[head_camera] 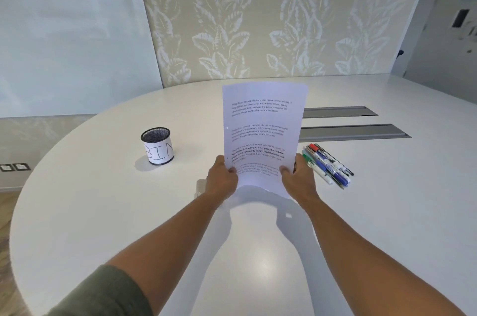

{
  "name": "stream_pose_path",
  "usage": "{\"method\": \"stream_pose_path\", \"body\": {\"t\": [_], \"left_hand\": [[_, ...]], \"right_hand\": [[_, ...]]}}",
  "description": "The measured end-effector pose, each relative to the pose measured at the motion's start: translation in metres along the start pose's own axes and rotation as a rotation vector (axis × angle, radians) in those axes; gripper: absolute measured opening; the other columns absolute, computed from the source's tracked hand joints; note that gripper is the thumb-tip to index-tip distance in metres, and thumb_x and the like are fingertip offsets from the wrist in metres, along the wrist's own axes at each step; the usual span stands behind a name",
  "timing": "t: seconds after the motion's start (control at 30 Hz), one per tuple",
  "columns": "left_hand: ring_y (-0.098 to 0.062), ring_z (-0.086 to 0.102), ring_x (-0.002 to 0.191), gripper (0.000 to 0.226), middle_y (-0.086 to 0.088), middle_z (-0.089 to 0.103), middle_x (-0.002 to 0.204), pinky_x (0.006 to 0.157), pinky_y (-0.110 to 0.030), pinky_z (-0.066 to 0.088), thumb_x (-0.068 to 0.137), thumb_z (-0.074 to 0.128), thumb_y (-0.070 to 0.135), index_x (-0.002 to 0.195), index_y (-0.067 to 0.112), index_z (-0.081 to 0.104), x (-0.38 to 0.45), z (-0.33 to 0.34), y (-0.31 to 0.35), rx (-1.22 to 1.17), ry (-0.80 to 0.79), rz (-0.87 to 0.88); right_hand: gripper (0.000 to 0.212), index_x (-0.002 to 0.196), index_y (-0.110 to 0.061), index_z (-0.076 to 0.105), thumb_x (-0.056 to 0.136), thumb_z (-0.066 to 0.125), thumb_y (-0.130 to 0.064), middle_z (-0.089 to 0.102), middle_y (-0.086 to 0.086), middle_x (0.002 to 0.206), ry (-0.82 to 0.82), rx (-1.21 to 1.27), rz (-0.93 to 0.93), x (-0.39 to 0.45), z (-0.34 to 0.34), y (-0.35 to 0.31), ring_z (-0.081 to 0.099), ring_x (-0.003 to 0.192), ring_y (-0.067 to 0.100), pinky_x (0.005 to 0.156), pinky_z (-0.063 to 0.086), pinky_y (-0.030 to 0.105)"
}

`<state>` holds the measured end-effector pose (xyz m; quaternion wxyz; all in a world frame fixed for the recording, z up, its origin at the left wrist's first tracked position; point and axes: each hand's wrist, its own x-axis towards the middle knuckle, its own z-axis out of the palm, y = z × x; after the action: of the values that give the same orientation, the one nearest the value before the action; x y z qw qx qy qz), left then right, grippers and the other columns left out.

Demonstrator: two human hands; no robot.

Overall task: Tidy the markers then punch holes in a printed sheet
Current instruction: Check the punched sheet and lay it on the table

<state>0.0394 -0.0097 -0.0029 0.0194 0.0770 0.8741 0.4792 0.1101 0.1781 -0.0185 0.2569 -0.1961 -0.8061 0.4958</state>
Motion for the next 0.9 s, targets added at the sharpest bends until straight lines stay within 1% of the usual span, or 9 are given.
{"method": "stream_pose_path", "body": {"t": [0.13, 0.23, 0.3, 0.37, 0.43, 0.5, 0.57, 0.7, 0.9], "left_hand": [[-0.026, 0.060, 0.093, 0.022, 0.004, 0.061, 0.100, 0.080, -0.039, 0.055, 0.091, 0.046, 0.015, 0.112, 0.019, 0.052, 0.001, 0.003, -0.003, -0.048, 0.020, -0.012], [-0.020, 0.055, 0.086, 0.022, 0.009, 0.058, 0.099, 0.070, -0.030, 0.045, 0.094, 0.046, 0.018, 0.115, 0.023, 0.052, 0.007, 0.004, 0.006, -0.053, 0.081, 0.029], [-0.022, 0.054, 0.086, 0.022, 0.008, 0.057, 0.099, 0.072, -0.030, 0.043, 0.094, 0.046, 0.019, 0.116, 0.023, 0.051, 0.008, 0.006, 0.009, -0.059, 0.099, 0.026], [-0.024, 0.055, 0.089, 0.024, 0.007, 0.057, 0.100, 0.079, -0.036, 0.050, 0.094, 0.047, 0.018, 0.117, 0.022, 0.050, 0.004, 0.010, 0.006, -0.051, 0.070, -0.003], [-0.024, 0.055, 0.089, 0.028, 0.004, 0.060, 0.101, 0.081, -0.036, 0.050, 0.092, 0.050, 0.016, 0.120, 0.019, 0.051, -0.002, 0.017, -0.003, -0.022, 0.031, -0.034], [-0.023, 0.053, 0.089, 0.032, -0.003, 0.066, 0.108, 0.078, -0.031, 0.045, 0.092, 0.050, 0.014, 0.123, 0.017, 0.053, -0.008, 0.024, -0.015, 0.006, 0.005, -0.059], [-0.025, 0.057, 0.094, 0.036, -0.007, 0.067, 0.115, 0.081, -0.033, 0.048, 0.091, 0.049, 0.011, 0.126, 0.015, 0.053, -0.011, 0.028, -0.022, -0.003, -0.014, -0.081], [-0.030, 0.060, 0.106, 0.038, -0.007, 0.067, 0.120, 0.088, -0.038, 0.052, 0.091, 0.047, 0.011, 0.128, 0.016, 0.054, -0.009, 0.029, -0.022, -0.007, -0.033, -0.108], [-0.027, 0.057, 0.094, 0.033, -0.005, 0.067, 0.116, 0.080, -0.033, 0.045, 0.091, 0.045, 0.014, 0.121, 0.017, 0.059, 0.004, 0.023, -0.007, 0.007, 0.027, -0.108]], "right_hand": [[0.020, 0.109, -0.016, 0.053, 0.092, 0.059, -0.009, 0.064, 0.000, 0.104, 0.014, 0.008, 0.007, 0.003, -0.003, 0.002, 0.061, 0.091, 0.019, 0.063, 0.043, 0.015], [0.020, 0.109, -0.014, 0.053, 0.091, 0.060, -0.008, 0.061, -0.001, 0.102, 0.060, 0.020, -0.033, 0.010, -0.007, -0.006, 0.060, 0.092, 0.018, 0.061, 0.040, 0.008], [0.022, 0.112, -0.014, 0.054, 0.091, 0.060, -0.009, 0.062, -0.003, 0.103, 0.073, 0.015, -0.041, 0.012, -0.009, -0.006, 0.059, 0.093, 0.017, 0.061, 0.038, 0.007], [0.027, 0.115, -0.017, 0.053, 0.090, 0.060, -0.009, 0.063, -0.004, 0.105, 0.035, 0.011, -0.003, 0.008, -0.011, 0.001, 0.060, 0.094, 0.017, 0.067, 0.044, 0.013], [0.029, 0.114, -0.020, 0.054, 0.088, 0.061, -0.009, 0.067, -0.003, 0.106, -0.040, -0.017, 0.061, 0.000, -0.011, 0.014, 0.064, 0.093, 0.018, 0.071, 0.049, 0.022], [0.026, 0.106, -0.024, 0.054, 0.086, 0.059, -0.009, 0.068, -0.003, 0.099, -0.082, -0.089, 0.109, -0.009, -0.011, 0.028, 0.065, 0.085, 0.017, 0.062, 0.047, 0.022], [0.022, 0.100, -0.024, 0.054, 0.085, 0.056, -0.008, 0.067, -0.004, 0.092, -0.091, -0.132, 0.119, -0.013, -0.011, 0.037, 0.064, 0.082, 0.018, 0.056, 0.043, 0.020], [0.020, 0.104, -0.020, 0.055, 0.087, 0.055, -0.008, 0.063, -0.008, 0.089, -0.095, -0.162, 0.125, -0.008, -0.012, 0.036, 0.063, 0.080, 0.018, 0.053, 0.041, 0.021], [0.021, 0.108, -0.017, 0.056, 0.088, 0.055, -0.009, 0.065, -0.001, 0.097, -0.062, -0.157, 0.096, 0.011, -0.008, 0.024, 0.063, 0.082, 0.021, 0.057, 0.041, 0.024]]}}
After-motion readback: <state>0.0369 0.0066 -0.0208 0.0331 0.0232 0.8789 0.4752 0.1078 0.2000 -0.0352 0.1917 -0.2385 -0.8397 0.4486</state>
